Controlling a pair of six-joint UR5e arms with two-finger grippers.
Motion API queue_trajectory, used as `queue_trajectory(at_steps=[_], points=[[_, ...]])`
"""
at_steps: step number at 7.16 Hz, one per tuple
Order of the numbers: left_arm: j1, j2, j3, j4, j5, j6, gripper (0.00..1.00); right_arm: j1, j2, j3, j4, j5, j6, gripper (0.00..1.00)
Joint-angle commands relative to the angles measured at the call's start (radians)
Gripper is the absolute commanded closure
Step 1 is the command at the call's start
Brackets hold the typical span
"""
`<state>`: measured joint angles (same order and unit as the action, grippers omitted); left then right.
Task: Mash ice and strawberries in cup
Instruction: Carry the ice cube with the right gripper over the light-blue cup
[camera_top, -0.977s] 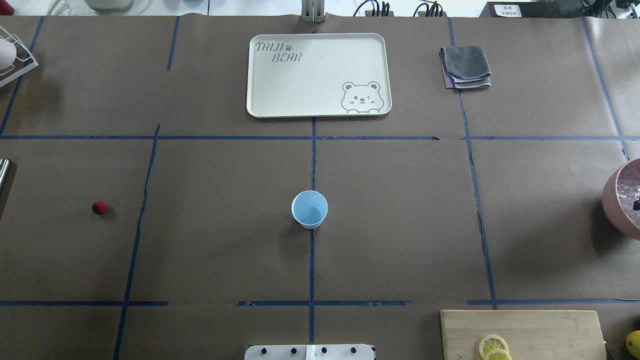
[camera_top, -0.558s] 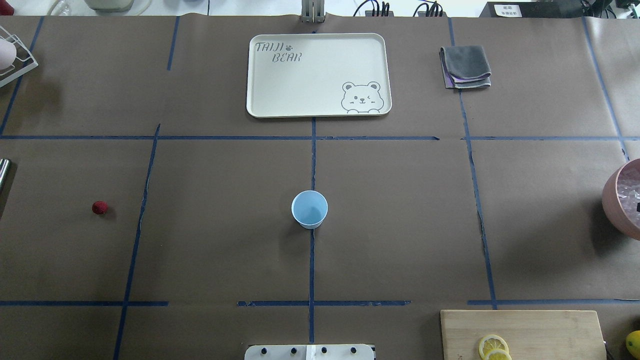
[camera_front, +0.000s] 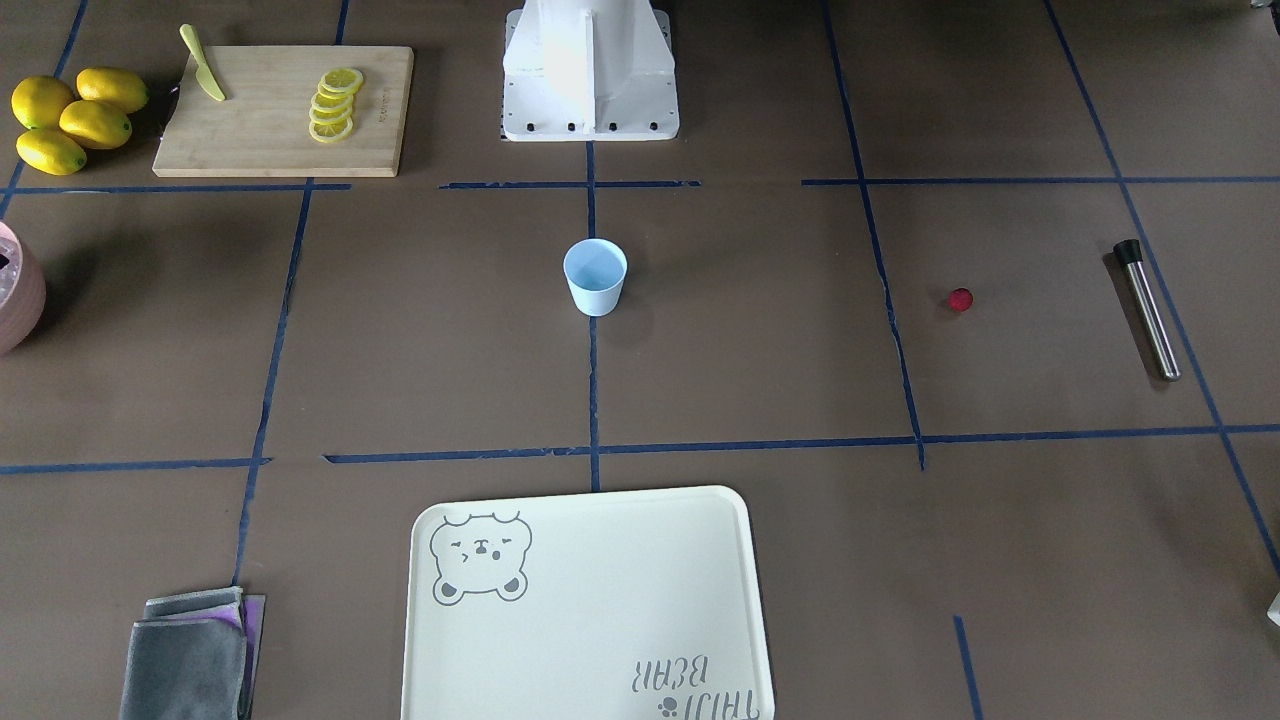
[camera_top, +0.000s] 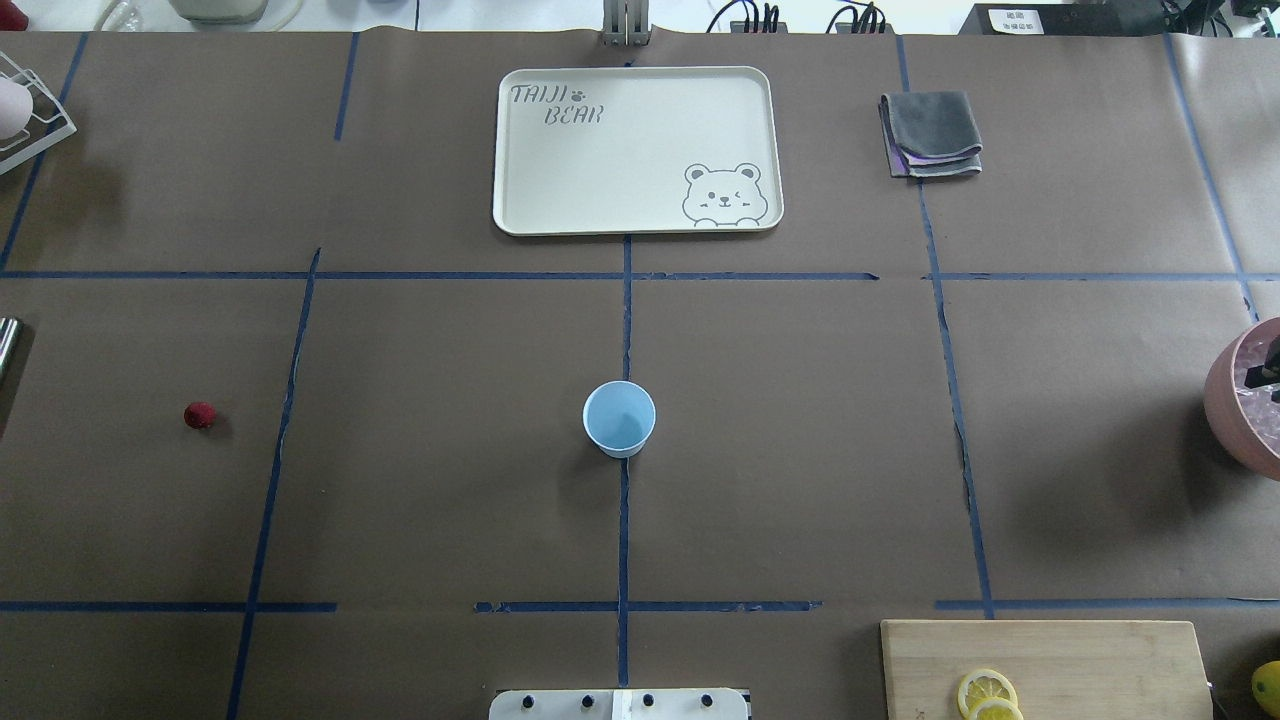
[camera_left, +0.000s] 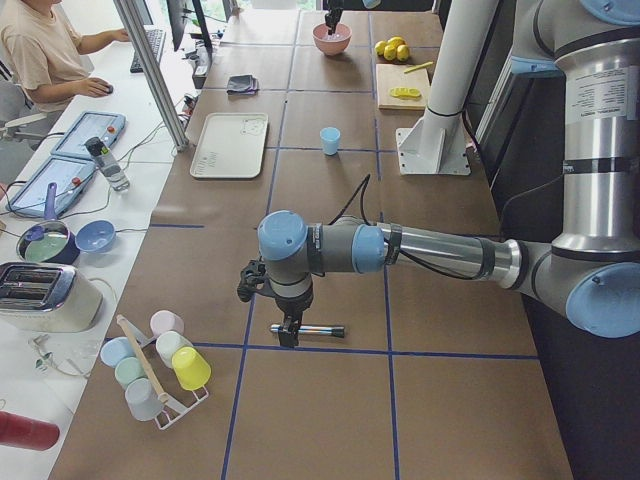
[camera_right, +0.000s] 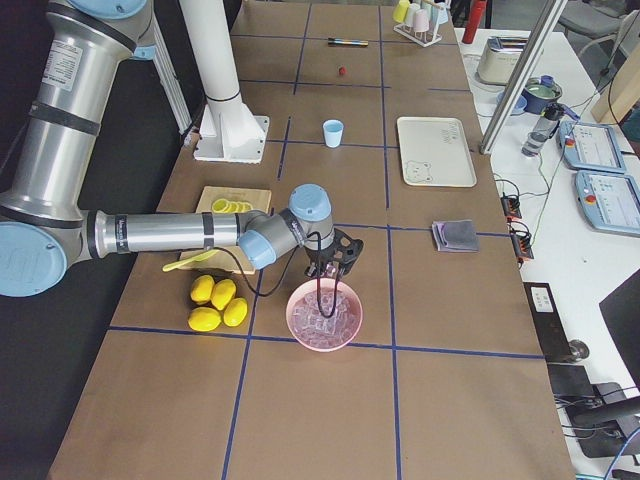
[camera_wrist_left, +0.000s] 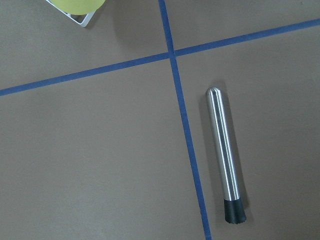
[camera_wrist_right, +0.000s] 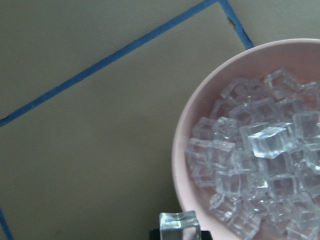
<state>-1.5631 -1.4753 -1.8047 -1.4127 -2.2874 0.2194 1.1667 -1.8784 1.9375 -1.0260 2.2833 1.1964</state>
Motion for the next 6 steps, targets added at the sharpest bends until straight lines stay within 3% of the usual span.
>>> queue_trajectory(at_steps=[1, 2, 3, 4, 5, 6], points=[[0.0, 0.001, 0.004, -0.011, 0.0, 0.0, 0.0, -0.109, 0.088, 0.113, -0.002, 0.013, 0.232, 1.0], [0.0, 0.001, 0.016, -0.012, -0.001, -0.002, 0.0, -0.196, 0.207, 0.126, -0.002, -0.001, 0.391, 1.0], [0.0, 0.001, 0.019, -0.02, -0.001, -0.003, 0.0, -0.323, 0.335, 0.118, -0.008, -0.075, 0.539, 1.0], [0.0, 0.001, 0.021, -0.041, -0.001, -0.003, 0.0, -0.47, 0.472, 0.113, -0.076, -0.216, 0.66, 1.0], [-0.002, 0.006, 0.019, -0.043, -0.001, -0.003, 0.0, -0.566, 0.659, 0.079, -0.246, -0.307, 0.695, 0.99], [0.0, 0.006, 0.022, -0.043, -0.001, -0.003, 0.0, -0.646, 0.823, -0.014, -0.346, -0.393, 0.719, 0.99]])
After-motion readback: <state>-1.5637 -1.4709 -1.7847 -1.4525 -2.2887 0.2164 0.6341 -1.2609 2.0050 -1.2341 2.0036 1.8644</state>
